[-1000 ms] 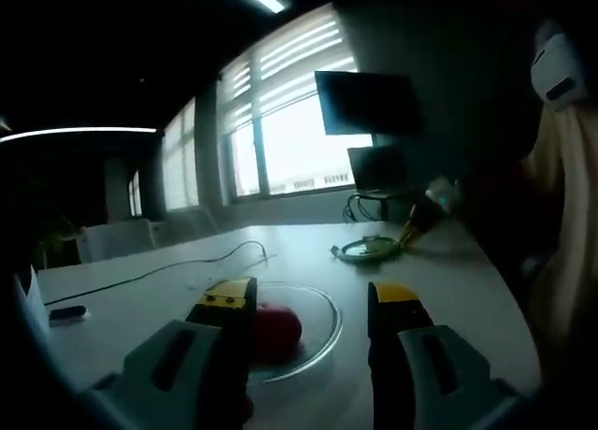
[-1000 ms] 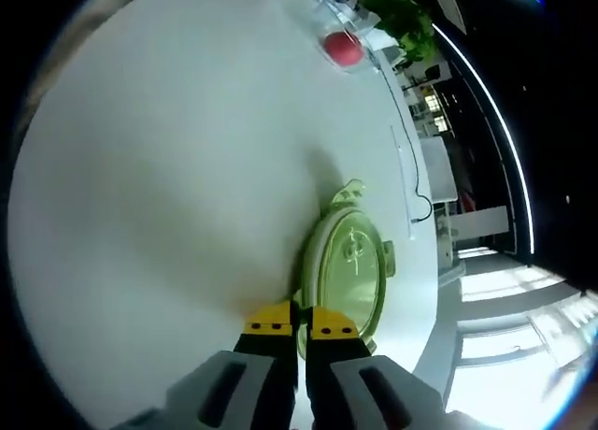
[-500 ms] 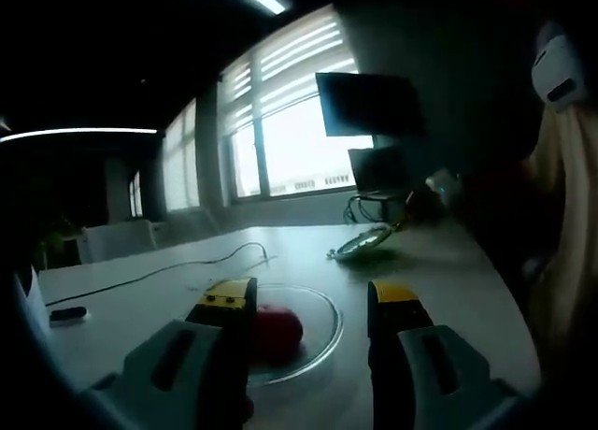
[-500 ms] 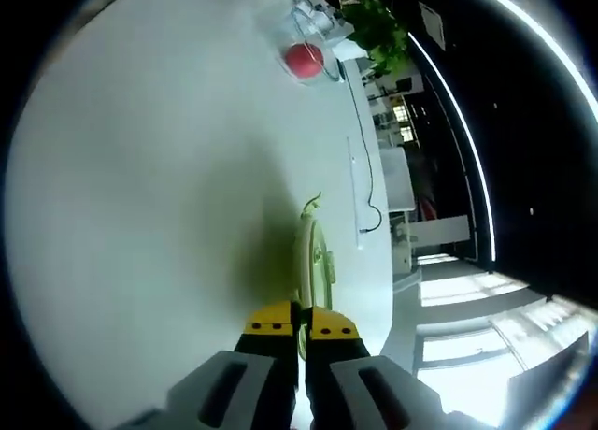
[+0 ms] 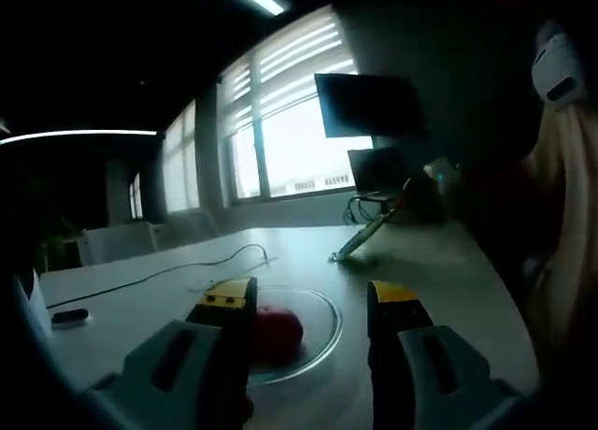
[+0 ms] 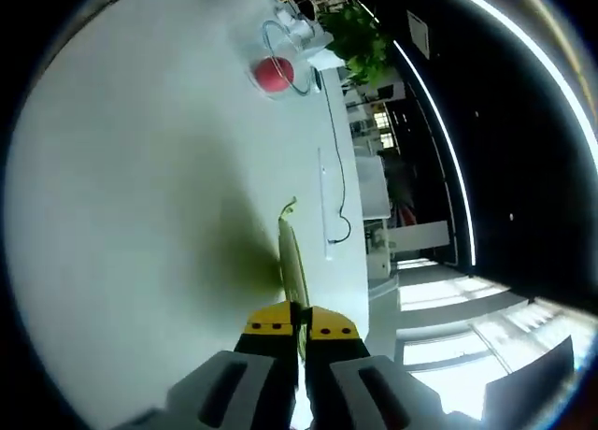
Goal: Pick up the tomato from the tabletop place it into the food storage container close the lid and lock the latches
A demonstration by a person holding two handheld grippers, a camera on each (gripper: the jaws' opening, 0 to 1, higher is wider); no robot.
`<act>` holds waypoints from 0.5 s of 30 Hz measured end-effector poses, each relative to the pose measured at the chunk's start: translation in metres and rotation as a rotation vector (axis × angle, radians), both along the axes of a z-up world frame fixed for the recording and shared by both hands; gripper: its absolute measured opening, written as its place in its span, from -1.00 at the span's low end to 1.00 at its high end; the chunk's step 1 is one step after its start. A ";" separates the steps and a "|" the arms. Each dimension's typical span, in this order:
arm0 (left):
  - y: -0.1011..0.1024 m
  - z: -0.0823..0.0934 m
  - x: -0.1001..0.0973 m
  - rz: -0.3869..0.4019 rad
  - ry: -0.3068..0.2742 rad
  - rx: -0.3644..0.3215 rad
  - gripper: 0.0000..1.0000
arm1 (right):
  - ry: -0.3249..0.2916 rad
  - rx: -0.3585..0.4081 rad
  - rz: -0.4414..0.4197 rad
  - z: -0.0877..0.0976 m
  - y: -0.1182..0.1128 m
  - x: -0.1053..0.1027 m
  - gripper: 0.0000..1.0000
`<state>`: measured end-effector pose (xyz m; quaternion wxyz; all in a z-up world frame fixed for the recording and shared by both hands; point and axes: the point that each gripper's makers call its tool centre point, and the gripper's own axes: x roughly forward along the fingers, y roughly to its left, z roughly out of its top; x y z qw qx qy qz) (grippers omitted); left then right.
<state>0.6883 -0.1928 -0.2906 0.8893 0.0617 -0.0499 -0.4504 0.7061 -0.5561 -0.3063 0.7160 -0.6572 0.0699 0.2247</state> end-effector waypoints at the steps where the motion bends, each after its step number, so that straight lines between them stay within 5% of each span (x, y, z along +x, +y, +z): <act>1: 0.000 0.000 0.000 0.000 -0.002 0.001 -0.21 | -0.008 -0.002 0.002 0.003 0.002 0.000 -1.00; 15: 0.007 0.009 -0.006 0.006 -0.025 -0.018 -0.21 | -0.068 0.045 0.020 0.060 0.033 -0.004 -1.00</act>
